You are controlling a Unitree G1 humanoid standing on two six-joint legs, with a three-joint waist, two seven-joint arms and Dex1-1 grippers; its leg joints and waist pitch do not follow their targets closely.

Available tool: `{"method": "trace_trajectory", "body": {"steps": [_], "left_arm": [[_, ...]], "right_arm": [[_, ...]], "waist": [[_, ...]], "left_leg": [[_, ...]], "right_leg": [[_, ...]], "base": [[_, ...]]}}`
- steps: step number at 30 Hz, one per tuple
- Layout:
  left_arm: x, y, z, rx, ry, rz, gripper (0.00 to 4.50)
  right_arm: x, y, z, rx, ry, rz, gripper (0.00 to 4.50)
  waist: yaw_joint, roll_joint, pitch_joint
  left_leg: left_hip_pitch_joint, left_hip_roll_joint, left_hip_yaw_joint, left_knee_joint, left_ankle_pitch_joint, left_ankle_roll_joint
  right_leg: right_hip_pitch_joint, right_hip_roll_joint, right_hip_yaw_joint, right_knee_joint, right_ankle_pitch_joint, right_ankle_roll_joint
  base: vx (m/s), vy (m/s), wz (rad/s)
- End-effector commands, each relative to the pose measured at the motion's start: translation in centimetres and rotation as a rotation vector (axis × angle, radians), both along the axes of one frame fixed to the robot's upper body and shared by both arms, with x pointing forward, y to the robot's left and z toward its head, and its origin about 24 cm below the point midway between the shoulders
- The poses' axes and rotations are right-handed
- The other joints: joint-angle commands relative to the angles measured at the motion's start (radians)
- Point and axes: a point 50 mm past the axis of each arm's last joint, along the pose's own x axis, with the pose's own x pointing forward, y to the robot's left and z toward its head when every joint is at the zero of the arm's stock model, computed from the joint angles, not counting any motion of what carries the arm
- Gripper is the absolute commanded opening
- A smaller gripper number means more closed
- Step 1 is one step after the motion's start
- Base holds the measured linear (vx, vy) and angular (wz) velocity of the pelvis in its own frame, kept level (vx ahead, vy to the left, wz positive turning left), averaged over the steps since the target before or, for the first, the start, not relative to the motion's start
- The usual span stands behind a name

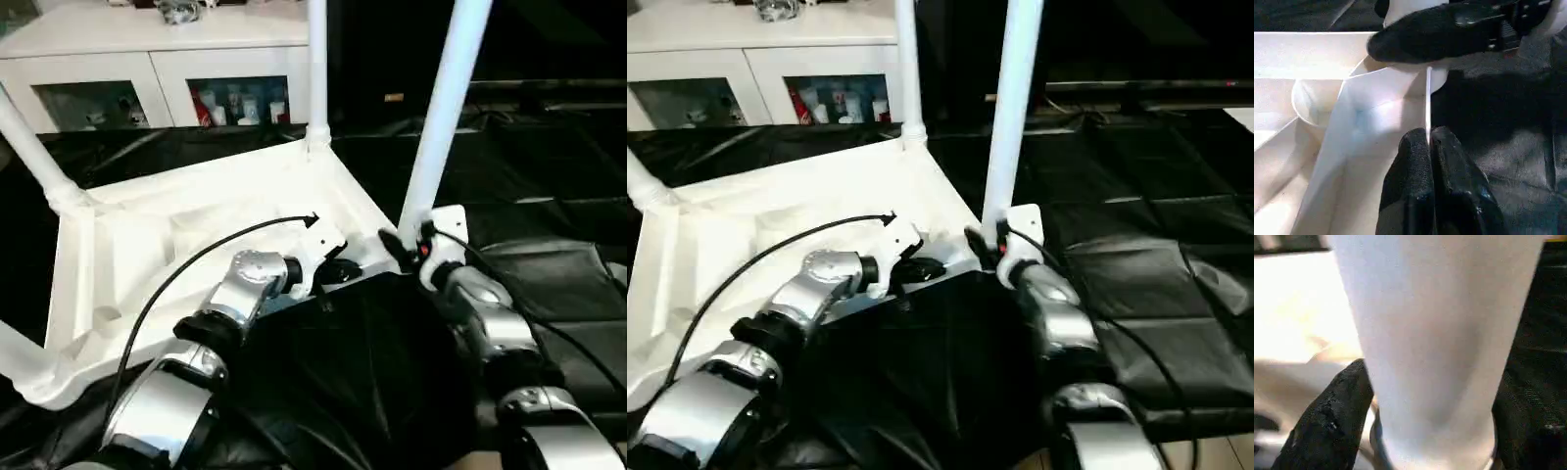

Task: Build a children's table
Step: Rotate leg to tighten

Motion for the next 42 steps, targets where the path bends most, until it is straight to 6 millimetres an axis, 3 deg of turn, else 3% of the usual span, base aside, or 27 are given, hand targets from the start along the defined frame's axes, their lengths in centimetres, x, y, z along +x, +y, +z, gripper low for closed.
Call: {"method": "trace_trajectory", "body": {"steps": [1, 3, 8, 13, 17, 20, 24, 26, 30, 34, 36, 38, 42], "left_arm": [[-0.4, -0.7, 0.5, -0.026, -0.018, -0.084, 0.0], [-0.7, -0.2, 0.4, -0.033, -0.006, -0.127, 0.0], [-1.5, 1.4, 0.3, -0.021, 0.025, -0.238, 0.0], [-2.1, 3.0, 0.3, -0.026, 0.071, -0.313, 0.0], [-2.5, 3.8, 0.3, -0.017, 0.091, -0.338, 0.0], [-2.5, 4.2, 0.3, -0.009, 0.091, -0.334, 0.0], [-2.4, 4.2, 0.3, -0.011, 0.087, -0.327, 0.0], [-2.4, 4.2, 0.4, -0.013, 0.086, -0.325, 0.0], [-2.1, 3.7, 0.3, -0.02, 0.071, -0.272, 0.0], [-1.1, 2.5, 0.3, -0.019, 0.035, -0.159, 0.0], [-0.9, 2.1, 0.3, -0.021, 0.029, -0.131, 0.0], [-0.3, 0.8, 0.4, -0.024, 0.01, -0.062, 0.0], [0.3, -0.9, 0.5, -0.021, -0.007, 0.031, 0.0]], "right_arm": [[-1.0, 2.1, -0.9, 0.001, 0.048, 0.188, 3.53], [-1.2, 1.4, -0.4, -0.006, 0.039, 0.263, 3.53], [-2.0, -0.6, 0.6, -0.061, 0.039, 0.428, 3.53], [-2.8, -1.7, 1.1, -0.065, 0.064, 0.542, 3.53], [-3.0, -1.9, 1.4, -0.054, 0.074, 0.588, 3.53], [-3.2, -1.8, 1.3, -0.049, 0.093, 0.607, 3.26], [-3.4, -1.7, 1.1, -0.036, 0.1, 0.618, 3.01], [-3.5, -1.6, 1.0, -0.03, 0.102, 0.621, 2.76], [-3.7, -1.2, 0.3, -0.005, 0.116, 0.57, 2.68], [-2.7, -0.9, -1.2, -0.043, 0.108, 0.325, 2.66], [-2.5, -0.8, -1.5, -0.044, 0.119, 0.276, 2.65], [-2.0, -0.3, -2.4, -0.026, 0.142, 0.125, 2.65], [-1.4, 0.9, -3.1, -0.006, 0.167, -0.048, 2.65]], "waist": [[0.005, -0.017, -0.057], [0.008, -0.02, -0.062], [0.007, -0.018, -0.065], [0.012, -0.018, -0.067], [0.012, -0.016, -0.062], [0.013, -0.016, -0.062], [0.013, -0.018, -0.065], [0.014, -0.015, -0.066], [0.015, -0.014, -0.066], [0.009, -0.013, -0.06], [0.003, -0.013, -0.052], [-0.001, -0.011, -0.05], [-0.006, -0.007, -0.049]], "left_leg": [[0.015, 0.065, -0.035, -0.073, -0.263, 0.057], [0.006, 0.065, -0.035, -0.066, -0.2, 0.086], [0.004, 0.067, -0.032, -0.058, -0.157, 0.132], [0.008, 0.07, -0.03, -0.053, -0.147, 0.147], [0.012, 0.072, -0.031, -0.06, -0.198, 0.117], [0.014, 0.073, -0.032, -0.061, -0.207, 0.098], [0.011, 0.071, -0.031, -0.057, -0.169, 0.108], [0.011, 0.071, -0.031, -0.056, -0.165, 0.112], [0.011, 0.071, -0.032, -0.056, -0.17, 0.108], [0.015, 0.069, -0.033, -0.063, -0.229, 0.067], [0.02, 0.066, -0.036, -0.07, -0.291, 0.032], [0.028, 0.067, -0.038, -0.073, -0.318, 0.012], [0.033, 0.067, -0.042, -0.08, -0.366, -0.012]], "right_leg": [[0.037, -0.078, 0.046, -0.085, -0.292, -0.201], [0.042, -0.077, 0.043, -0.074, -0.218, -0.215], [0.041, -0.072, 0.04, -0.058, -0.104, -0.263], [0.039, -0.071, 0.041, -0.051, -0.059, -0.289], [0.036, -0.073, 0.043, -0.058, -0.132, -0.283], [0.035, -0.074, 0.045, -0.061, -0.161, -0.275], [0.037, -0.074, 0.044, -0.054, -0.104, -0.281], [0.037, -0.074, 0.043, -0.054, -0.098, -0.283], [0.038, -0.074, 0.043, -0.054, -0.1, -0.283], [0.034, -0.075, 0.044, -0.066, -0.202, -0.263], [0.033, -0.076, 0.044, -0.079, -0.31, -0.238], [0.027, -0.079, 0.048, -0.087, -0.361, -0.22], [0.021, -0.077, 0.048, -0.096, -0.404, -0.193]], "base": [[0.0, 0.0, 0.0], [0.0, 0.0, 0.0], [0.0, 0.0, 0.0], [0.0, 0.0, 0.0], [0.0, 0.0, 0.0], [0.0, 0.0, 0.0], [0.0, 0.0, 0.0], [0.0, 0.0, 0.0], [0.0, 0.0, 0.0], [0.0, 0.0, 0.0], [0.0, 0.0, 0.0], [0.0, 0.0, 0.0], [0.0, 0.0, 0.0]]}}
